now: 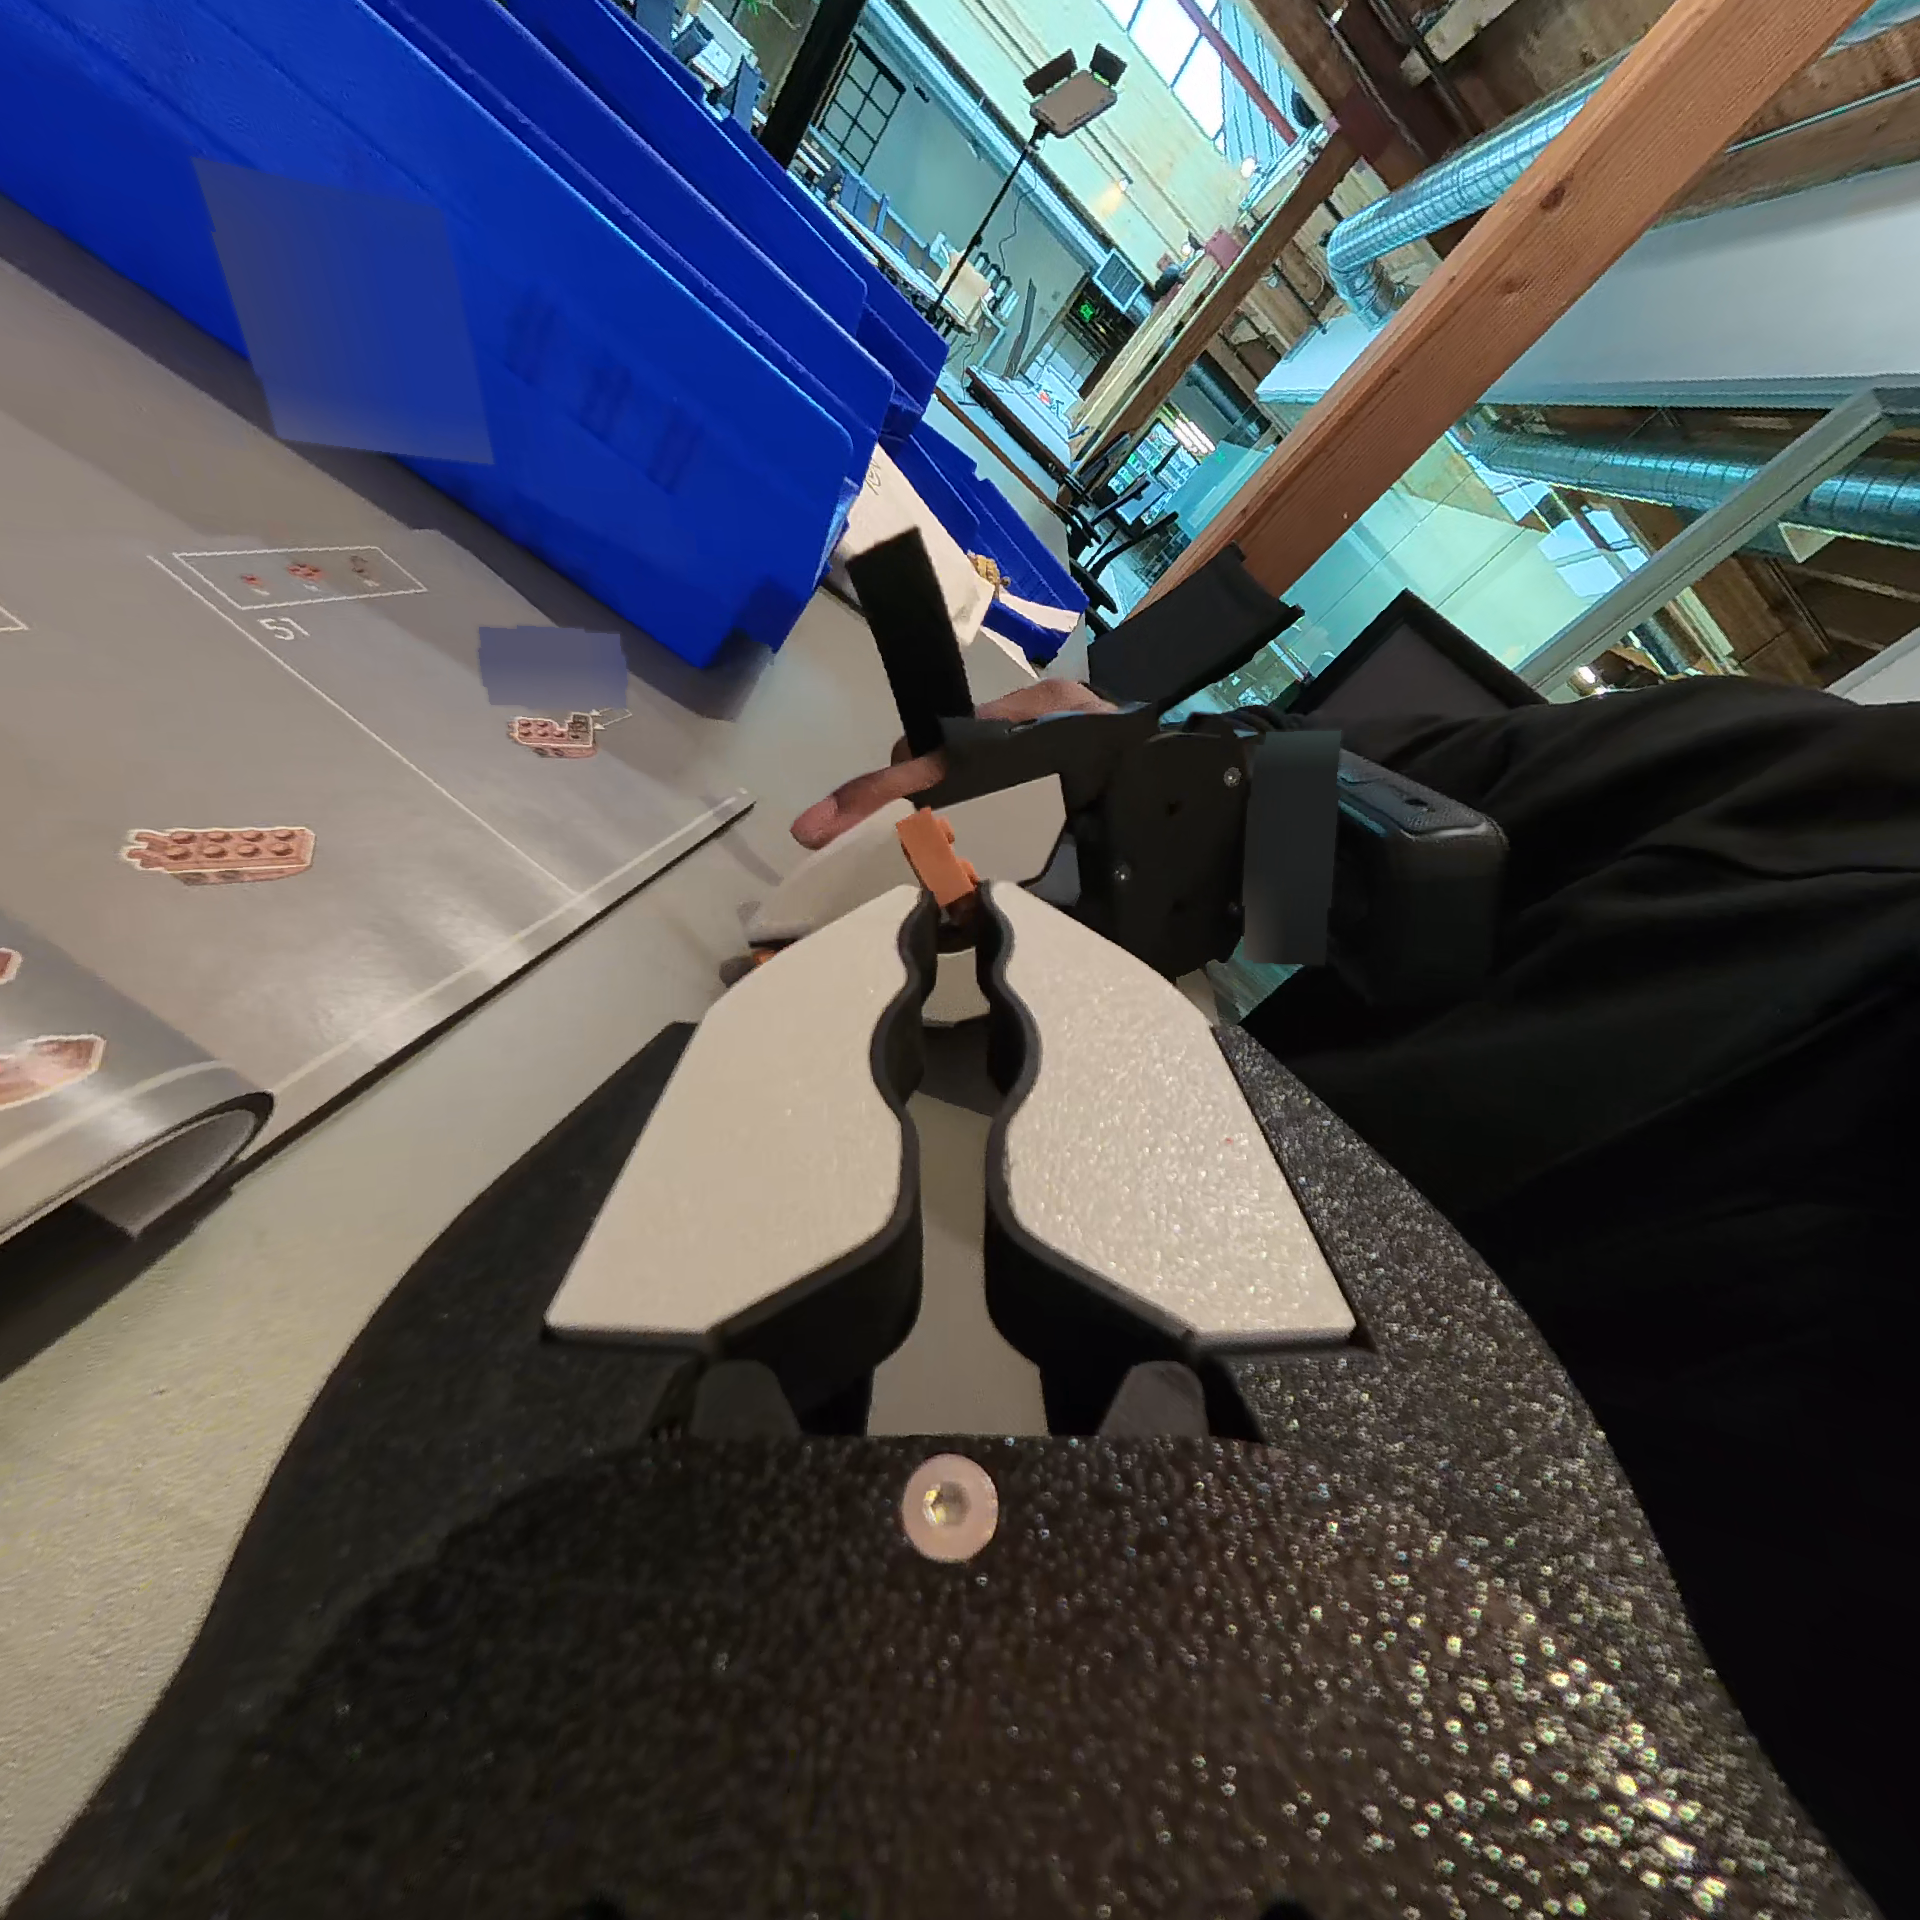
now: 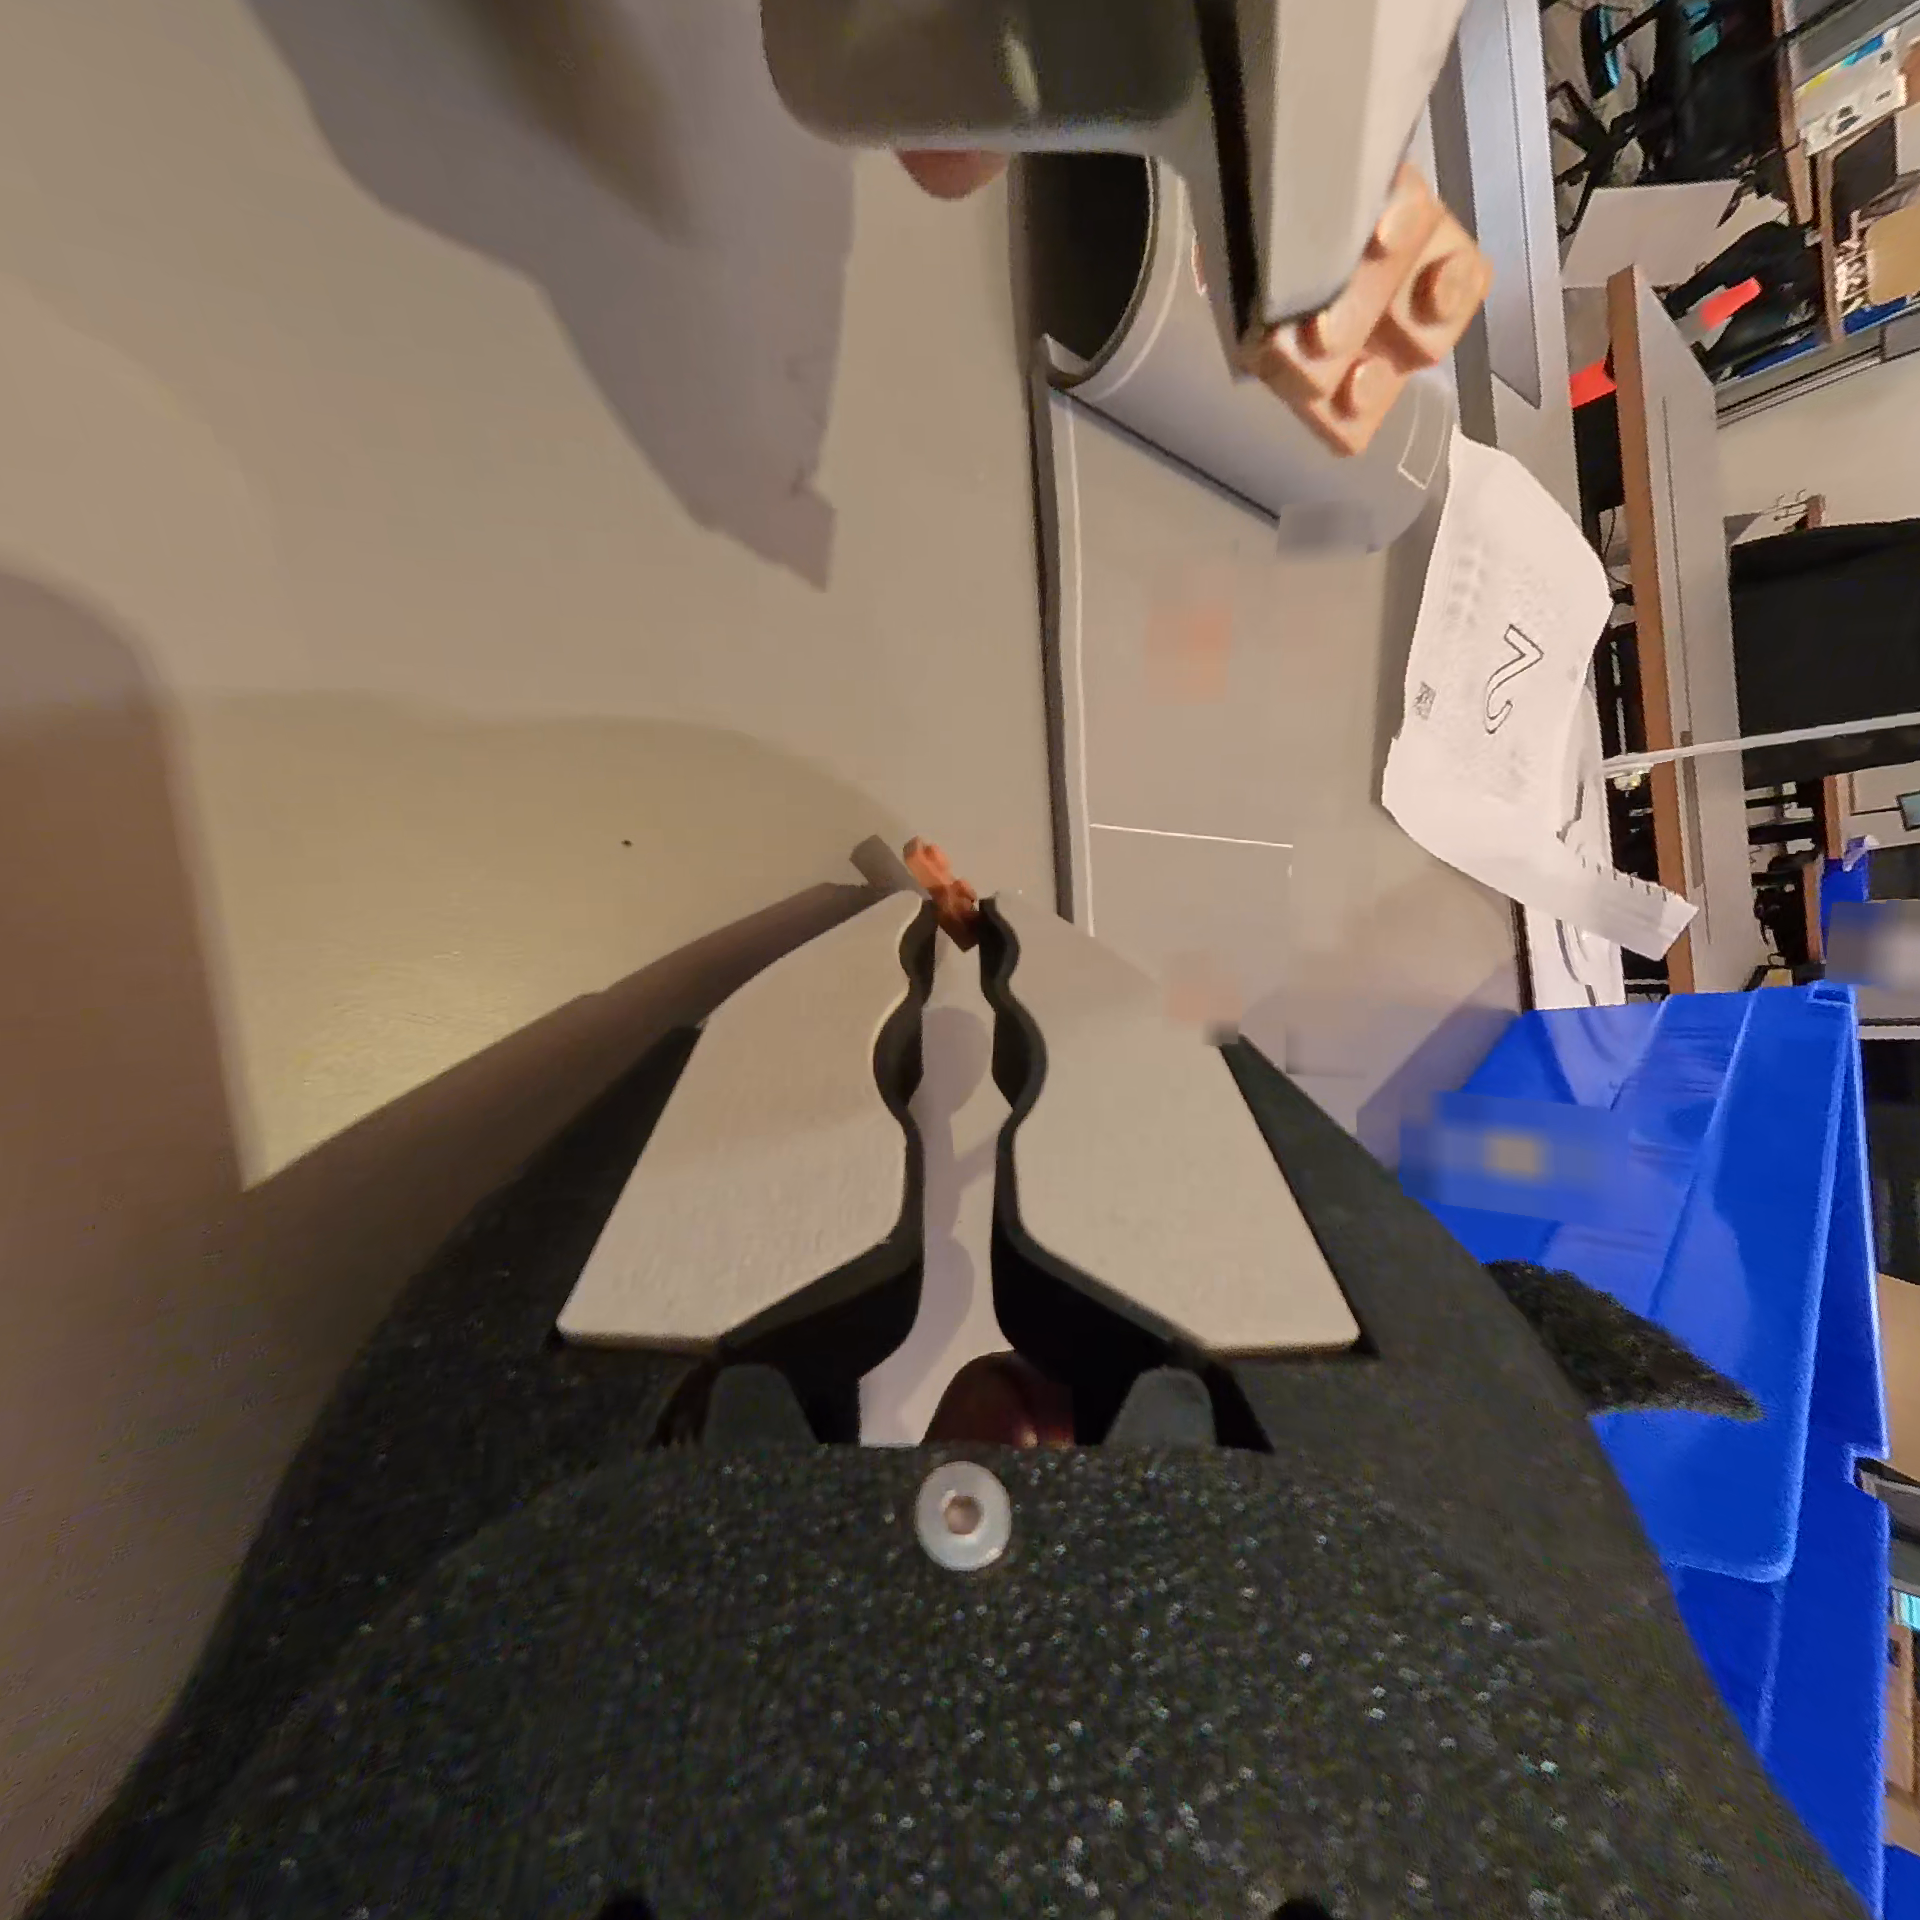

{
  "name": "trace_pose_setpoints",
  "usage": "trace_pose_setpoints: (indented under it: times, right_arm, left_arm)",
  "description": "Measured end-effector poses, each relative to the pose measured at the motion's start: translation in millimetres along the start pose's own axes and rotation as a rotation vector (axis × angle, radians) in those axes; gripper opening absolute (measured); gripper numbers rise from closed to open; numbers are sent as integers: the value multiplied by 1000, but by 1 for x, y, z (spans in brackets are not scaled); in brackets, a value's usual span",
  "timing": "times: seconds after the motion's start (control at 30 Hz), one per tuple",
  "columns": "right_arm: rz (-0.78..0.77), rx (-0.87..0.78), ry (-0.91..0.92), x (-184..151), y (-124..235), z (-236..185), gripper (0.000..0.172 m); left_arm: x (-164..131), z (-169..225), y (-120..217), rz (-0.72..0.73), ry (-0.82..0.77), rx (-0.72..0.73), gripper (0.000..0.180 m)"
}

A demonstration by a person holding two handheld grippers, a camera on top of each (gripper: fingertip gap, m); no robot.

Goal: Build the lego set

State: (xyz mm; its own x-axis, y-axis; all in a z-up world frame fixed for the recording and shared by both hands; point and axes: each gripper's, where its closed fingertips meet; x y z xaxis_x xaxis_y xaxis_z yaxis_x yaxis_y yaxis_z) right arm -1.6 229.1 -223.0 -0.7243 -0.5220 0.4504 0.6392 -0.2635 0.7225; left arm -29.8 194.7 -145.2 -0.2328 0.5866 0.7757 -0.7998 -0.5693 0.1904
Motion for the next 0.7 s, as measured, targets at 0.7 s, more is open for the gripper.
trace_pose_setpoints:
  times: [0.7]
  right_arm:
    - [655, 202, 329, 61, 46, 4, 47]
  left_arm:
    - [-9, 29, 3, -89, 164, -271, 6]
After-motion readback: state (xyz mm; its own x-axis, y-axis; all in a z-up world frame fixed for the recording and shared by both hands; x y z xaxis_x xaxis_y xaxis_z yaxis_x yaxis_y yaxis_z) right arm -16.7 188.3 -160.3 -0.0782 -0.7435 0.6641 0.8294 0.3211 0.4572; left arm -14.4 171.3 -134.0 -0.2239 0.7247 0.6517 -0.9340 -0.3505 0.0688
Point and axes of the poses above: each gripper's, where its closed fingertips meet, y back along the fingers, x out of its top, z = x × y across the jaws, and after that the axes turned 10 degrees about x, right-handed
